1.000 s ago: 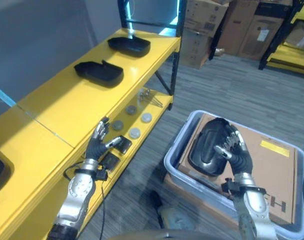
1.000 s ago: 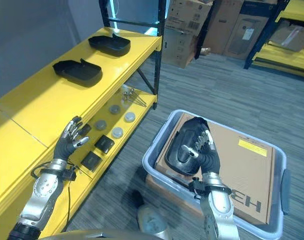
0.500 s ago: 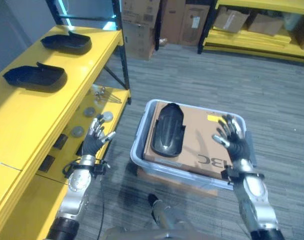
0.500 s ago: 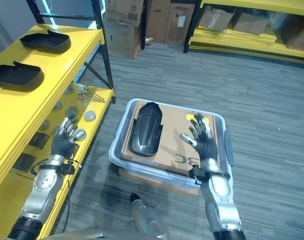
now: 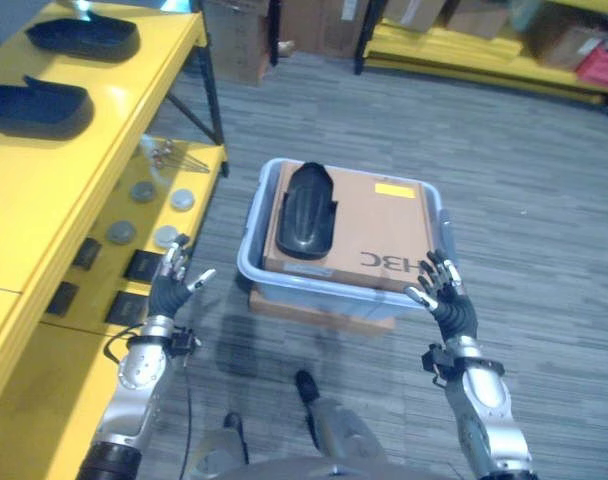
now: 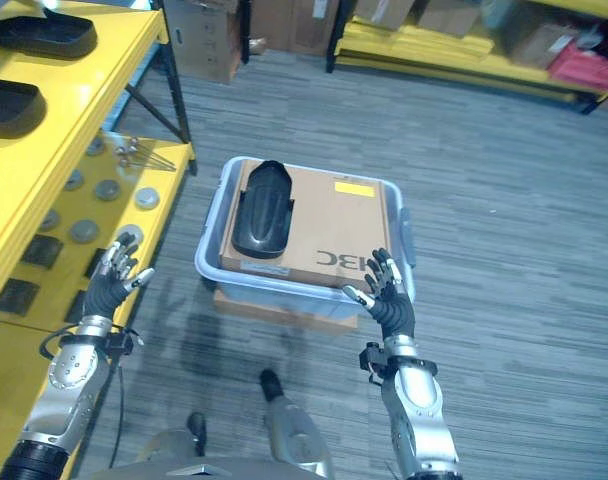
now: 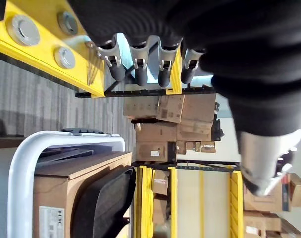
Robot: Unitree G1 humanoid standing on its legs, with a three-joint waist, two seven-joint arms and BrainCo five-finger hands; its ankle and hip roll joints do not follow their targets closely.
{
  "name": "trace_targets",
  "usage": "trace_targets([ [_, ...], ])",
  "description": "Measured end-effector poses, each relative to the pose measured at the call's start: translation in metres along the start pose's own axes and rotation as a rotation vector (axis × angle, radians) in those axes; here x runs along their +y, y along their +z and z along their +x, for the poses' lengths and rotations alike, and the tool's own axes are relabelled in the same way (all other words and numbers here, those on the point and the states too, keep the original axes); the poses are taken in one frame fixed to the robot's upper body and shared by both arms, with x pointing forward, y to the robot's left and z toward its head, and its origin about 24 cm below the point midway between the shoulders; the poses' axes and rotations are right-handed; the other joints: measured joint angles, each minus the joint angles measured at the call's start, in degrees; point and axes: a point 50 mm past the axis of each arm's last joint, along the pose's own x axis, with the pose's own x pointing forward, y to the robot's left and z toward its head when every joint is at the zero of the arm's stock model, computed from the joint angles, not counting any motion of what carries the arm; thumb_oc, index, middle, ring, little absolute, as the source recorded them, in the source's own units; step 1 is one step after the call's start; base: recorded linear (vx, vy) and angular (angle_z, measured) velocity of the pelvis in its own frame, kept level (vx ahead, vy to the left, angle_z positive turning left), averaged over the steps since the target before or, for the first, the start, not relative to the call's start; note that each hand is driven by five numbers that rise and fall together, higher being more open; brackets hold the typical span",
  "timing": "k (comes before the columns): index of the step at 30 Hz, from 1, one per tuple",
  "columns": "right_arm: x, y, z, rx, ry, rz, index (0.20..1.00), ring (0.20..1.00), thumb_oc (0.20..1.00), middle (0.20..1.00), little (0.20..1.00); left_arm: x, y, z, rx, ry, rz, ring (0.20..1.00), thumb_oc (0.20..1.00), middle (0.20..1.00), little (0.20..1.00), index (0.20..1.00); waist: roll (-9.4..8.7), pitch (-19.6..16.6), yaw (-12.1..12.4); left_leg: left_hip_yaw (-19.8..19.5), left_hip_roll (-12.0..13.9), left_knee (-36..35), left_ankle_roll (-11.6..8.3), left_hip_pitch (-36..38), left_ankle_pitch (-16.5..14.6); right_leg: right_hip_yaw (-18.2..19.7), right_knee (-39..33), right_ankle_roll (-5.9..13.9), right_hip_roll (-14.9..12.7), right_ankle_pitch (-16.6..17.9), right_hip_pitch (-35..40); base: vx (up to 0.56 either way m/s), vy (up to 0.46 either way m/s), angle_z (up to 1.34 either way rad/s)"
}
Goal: Move parts from the plastic box to the shelf.
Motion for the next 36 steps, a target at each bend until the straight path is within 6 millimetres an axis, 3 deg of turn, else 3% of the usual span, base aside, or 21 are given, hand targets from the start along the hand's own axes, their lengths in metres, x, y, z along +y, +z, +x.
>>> trace_targets([
  [1,0.002,0.003,0.007,-0.016,-0.01,-0.039,1.0,1.0,1.0,1.0,1.0,0.005,0.002,-0.001,-0.005,0.016,0.012,1.0,1.0,1.0,1.0,1.0,-0.4,-0.5,1.2,0.7,0.0,-3.0,-1.42,-0.1,1.8,1.2,-4.7,-3.2,-0.4,0.8,0.8,-0.01,-0.106,-0.08],
  [2,0.003,0.009,0.014,-0.045,-0.017,-0.059,1.0,1.0,1.0,1.0,1.0,0.007,0.003,-0.003,-0.006,0.019,0.018,1.0,1.0,1.0,1.0,1.0,-0.21,-0.6,1.3,1.4,0.8,-4.9,-2.08,-0.2,2.9,1.3,-6.2,-3.83,0.2,1.8,0.5,-0.02,-0.151,-0.21],
  [6,0.002,0.02,0.025,-0.097,-0.047,-0.143,1.0,1.0,1.0,1.0,1.0,0.004,0.0,-0.006,0.008,0.003,0.015,1.0,1.0,1.0,1.0,1.0,-0.67,-1.0,1.3,1.3,2.9,-7.5,-3.12,-0.6,4.8,1.0,-8.6,-4.16,1.9,3.6,-0.2,-0.04,-0.103,-0.05],
  [9,-0.014,0.023,0.039,-0.102,-0.126,-0.26,1.0,1.0,1.0,1.0,1.0,-0.009,-0.004,-0.008,0.025,-0.059,0.002,1.0,1.0,1.0,1.0,1.0,-1.09,-1.9,1.2,-0.7,3.5,-8.3,-3.26,-4.0,6.5,-1.2,-9.9,-4.77,2.2,5.2,-2.2,-0.04,-0.061,0.25],
  [13,-0.018,0.03,0.07,-0.114,-0.2,-0.36,1.0,1.0,1.0,1.0,1.0,-0.019,0.0,-0.002,0.013,-0.139,-0.001,1.0,1.0,1.0,1.0,1.0,-0.8,-1.7,3.0,-2.6,3.3,-8.1,-4.14,-7.6,8.6,-2.5,-11.4,-4.84,1.9,6.8,-4.2,-0.07,-0.076,0.27],
  [17,-0.018,0.036,0.098,-0.111,-0.276,-0.399,1.0,1.0,1.0,1.0,1.0,-0.026,0.007,0.005,-0.018,-0.197,-0.001,1.0,1.0,1.0,1.0,1.0,1.09,-0.5,5.9,-5.7,3.1,-8.3,-4.58,-10.2,10.0,-5.4,-12.1,-4.88,1.5,7.3,-4.9,-0.01,-0.037,0.38],
  [20,-0.019,0.04,0.107,-0.111,-0.323,-0.405,1.0,1.0,1.0,1.0,1.0,-0.024,0.005,0.003,-0.005,-0.196,0.003,1.0,1.0,1.0,1.0,1.0,2.1,0.2,8.1,-6.6,2.9,-9.2,-4.49,-10.5,10.4,-6.6,-12.1,-4.79,1.2,7.1,-4.9,0.04,-0.006,0.17],
  [28,-0.037,0.049,0.122,-0.078,-0.428,-0.512,1.0,1.0,1.0,1.0,1.0,-0.021,0.008,0.006,-0.021,-0.187,0.009,1.0,1.0,1.0,1.0,1.0,2.18,1.7,8.4,-8.3,1.4,-9.2,-4.23,-11.1,10.8,-8.2,-12.1,-4.05,-0.2,6.6,-4.4,0.04,0.002,0.14],
  [36,-0.061,0.032,0.145,0.174,-0.537,-0.676,1.0,1.0,1.0,1.0,1.0,-0.026,0.014,0.015,-0.058,-0.171,0.011,1.0,1.0,1.0,1.0,1.0,3.78,4.1,10.9,-9.9,0.8,-9.1,-4.22,-12.1,11.0,-10.2,-12.6,-3.51,-0.9,6.1,-4.2,0.01,-0.002,0.12],
])
